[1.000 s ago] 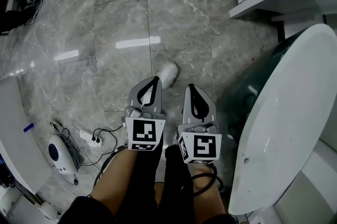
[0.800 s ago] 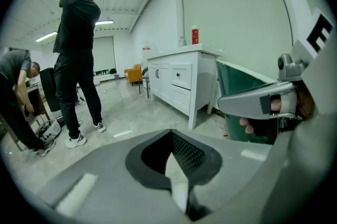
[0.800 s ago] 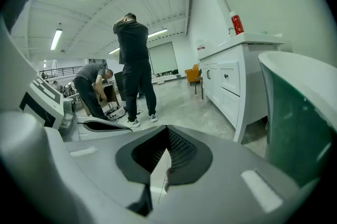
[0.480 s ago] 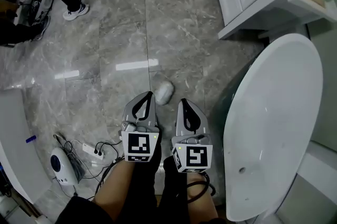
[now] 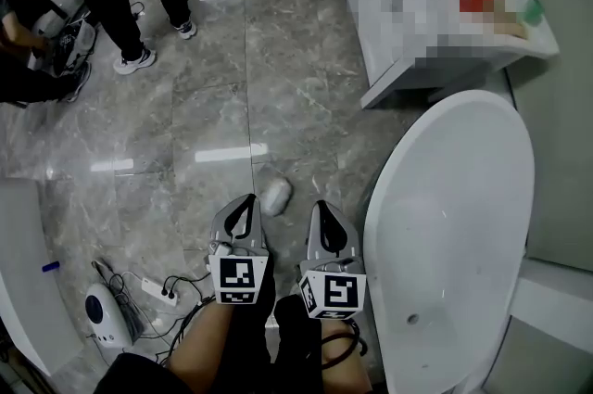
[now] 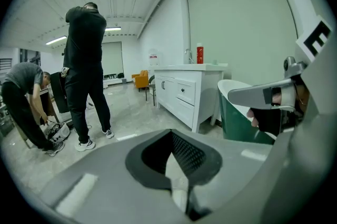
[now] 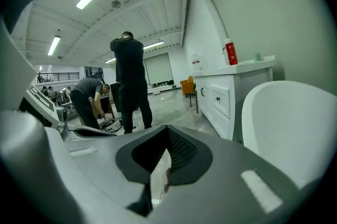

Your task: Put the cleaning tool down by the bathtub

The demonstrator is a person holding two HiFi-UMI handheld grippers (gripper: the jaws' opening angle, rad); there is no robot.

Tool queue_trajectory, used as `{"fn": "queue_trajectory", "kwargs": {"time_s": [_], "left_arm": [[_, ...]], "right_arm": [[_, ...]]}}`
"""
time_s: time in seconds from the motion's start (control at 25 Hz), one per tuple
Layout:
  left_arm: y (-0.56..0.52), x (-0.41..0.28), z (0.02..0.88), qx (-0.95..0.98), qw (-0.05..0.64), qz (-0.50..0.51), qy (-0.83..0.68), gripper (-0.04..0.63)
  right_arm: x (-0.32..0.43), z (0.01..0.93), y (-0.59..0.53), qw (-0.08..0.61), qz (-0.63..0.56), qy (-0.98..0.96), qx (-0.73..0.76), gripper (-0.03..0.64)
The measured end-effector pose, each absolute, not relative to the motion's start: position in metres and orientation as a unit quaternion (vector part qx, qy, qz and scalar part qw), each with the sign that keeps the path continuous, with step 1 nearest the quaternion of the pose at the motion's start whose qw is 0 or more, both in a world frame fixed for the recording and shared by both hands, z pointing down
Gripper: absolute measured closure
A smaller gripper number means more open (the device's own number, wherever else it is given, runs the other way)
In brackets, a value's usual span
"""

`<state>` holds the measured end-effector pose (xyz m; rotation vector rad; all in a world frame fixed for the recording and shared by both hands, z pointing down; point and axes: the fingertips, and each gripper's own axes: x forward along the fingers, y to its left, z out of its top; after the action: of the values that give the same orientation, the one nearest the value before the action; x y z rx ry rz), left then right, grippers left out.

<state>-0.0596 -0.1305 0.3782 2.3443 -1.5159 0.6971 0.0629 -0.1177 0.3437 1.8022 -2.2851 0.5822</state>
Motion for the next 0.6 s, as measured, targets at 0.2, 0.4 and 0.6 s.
{"fn": "queue_trajectory", "kwargs": {"time_s": [0.2,0.4,0.6], "left_arm": [[-0.128,-0.059,0.346,0.806,0.13,0.228,-0.531,0.594],[-0.125,-0.061,0.316,0.802,0.126,0.219,-0.541,0.594],[-0.115,-0.067,0.297,0.797,0.129,0.214,-0.549,0.594]], "right_arm": [[0.064,0.313,-0.118,0.082,0.184,-0.773,0.602,0.604],[0.065,0.282,-0.119,0.071,0.178,-0.775,0.602,0.604],[0.064,0.256,-0.11,0.064,0.169,-0.779,0.6,0.604]]}}
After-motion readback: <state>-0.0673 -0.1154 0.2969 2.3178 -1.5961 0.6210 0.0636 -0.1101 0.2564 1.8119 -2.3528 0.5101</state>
